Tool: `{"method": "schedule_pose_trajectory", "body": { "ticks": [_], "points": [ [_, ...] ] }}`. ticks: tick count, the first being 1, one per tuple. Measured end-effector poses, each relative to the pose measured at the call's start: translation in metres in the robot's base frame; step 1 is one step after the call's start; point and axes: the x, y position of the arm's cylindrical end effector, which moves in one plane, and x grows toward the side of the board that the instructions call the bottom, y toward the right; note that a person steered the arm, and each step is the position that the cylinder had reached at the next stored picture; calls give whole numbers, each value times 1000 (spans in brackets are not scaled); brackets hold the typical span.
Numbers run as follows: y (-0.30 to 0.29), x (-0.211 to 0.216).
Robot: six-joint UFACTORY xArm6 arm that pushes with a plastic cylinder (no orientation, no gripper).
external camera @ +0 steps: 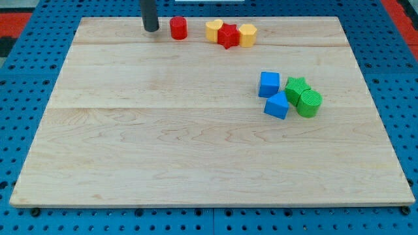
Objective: Move the red circle above the red star
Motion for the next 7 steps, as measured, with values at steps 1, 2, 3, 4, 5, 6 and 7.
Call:
{"method": "schedule_pose_trajectory", "body": {
  "ticks": [1,2,3,4,5,6,7],
  "points": [
    [59,3],
    [67,2],
    [39,-38],
    [55,-44],
    [128,-43],
    [152,-38],
    [136,-31]
  ]
}}
